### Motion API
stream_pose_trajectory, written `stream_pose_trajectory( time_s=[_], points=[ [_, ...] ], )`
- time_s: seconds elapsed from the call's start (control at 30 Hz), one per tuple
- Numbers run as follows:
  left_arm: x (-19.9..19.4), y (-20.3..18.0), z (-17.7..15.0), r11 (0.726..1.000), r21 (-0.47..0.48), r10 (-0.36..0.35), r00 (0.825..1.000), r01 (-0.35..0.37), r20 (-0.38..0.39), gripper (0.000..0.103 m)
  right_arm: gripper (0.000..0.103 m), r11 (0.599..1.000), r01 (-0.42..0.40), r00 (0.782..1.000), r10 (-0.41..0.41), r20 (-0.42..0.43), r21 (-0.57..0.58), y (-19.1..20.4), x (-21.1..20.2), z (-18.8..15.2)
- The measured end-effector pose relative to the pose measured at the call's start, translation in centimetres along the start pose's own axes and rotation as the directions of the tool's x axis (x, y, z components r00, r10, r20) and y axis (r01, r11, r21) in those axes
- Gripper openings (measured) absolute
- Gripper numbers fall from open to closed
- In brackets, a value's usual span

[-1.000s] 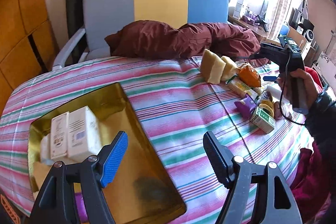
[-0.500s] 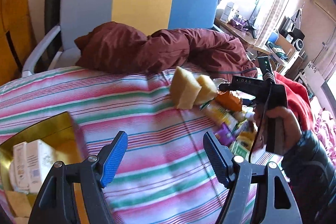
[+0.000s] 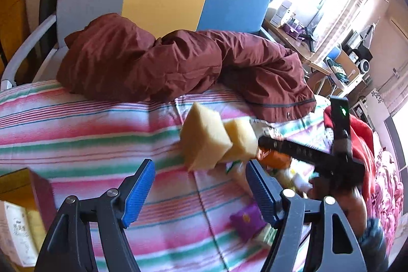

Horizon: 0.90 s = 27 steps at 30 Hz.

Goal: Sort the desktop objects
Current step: 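Grasp the orange Muffin packet with the right tool while the left tool grasps a yellow sponge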

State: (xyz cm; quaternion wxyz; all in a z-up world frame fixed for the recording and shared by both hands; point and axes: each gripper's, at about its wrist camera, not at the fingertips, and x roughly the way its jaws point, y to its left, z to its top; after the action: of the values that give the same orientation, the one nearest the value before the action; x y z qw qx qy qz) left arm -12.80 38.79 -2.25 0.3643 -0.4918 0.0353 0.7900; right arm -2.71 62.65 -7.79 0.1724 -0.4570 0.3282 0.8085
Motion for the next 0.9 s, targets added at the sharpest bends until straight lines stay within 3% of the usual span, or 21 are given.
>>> stream_pose_trajectory(
  time_s=[0.23, 0.5, 0.63, 0.9],
  points=[
    [3.4, -1.0, 2.3, 0.999, -0.042, -0.011, 1.0, 0.01, -0.026, 0.074, 0.075, 1.0, -0.007, 1.0, 0.007, -0.002, -0.001, -0.2, 0.1, 0.0],
    [7.2, -1.3, 3.4, 0.999, -0.03, 0.042, 0.996, -0.044, -0.08, 0.073, 0.075, 1.0, 0.0, 1.0, 0.0, -0.003, -0.01, 0.1, 0.3, 0.1],
    [9.2, -1.1, 2.9, 1.0, 0.004, 0.015, 0.992, -0.015, -0.126, 0.048, 0.073, 1.0, 0.011, 1.0, -0.011, 0.0, -0.028, 0.4, 0.4, 0.1],
    [5.9, 1.5, 1.3, 0.999, -0.043, -0.031, 0.997, 0.028, -0.067, 0.044, 0.068, 0.999, 0.017, 1.0, -0.017, 0.021, -0.042, 0.9, -0.3, 0.1]
  ],
)
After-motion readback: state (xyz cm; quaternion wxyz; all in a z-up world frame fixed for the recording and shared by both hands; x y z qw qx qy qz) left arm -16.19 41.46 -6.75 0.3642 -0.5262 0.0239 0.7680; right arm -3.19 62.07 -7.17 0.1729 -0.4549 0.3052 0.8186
